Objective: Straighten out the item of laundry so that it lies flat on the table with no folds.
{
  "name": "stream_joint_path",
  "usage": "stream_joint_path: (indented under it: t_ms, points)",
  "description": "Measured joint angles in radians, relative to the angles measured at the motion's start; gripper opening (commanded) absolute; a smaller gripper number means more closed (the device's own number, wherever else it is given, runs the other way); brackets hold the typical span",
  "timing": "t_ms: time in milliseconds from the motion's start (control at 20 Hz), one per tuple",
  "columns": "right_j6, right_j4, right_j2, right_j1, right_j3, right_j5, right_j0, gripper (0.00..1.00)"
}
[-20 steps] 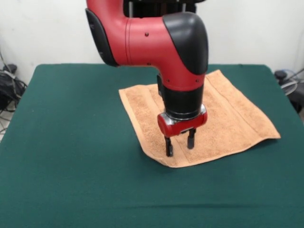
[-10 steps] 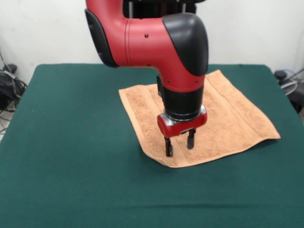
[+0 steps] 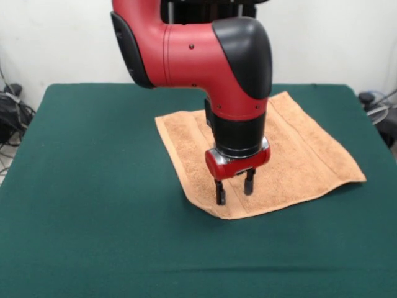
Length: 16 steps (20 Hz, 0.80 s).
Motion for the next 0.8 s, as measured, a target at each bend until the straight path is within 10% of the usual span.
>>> stream_joint_path:
  t_ms: [800]
  points:
    - [0.000, -0.006, -0.002, 0.000, -0.032, -0.002, -0.004, 1.00]
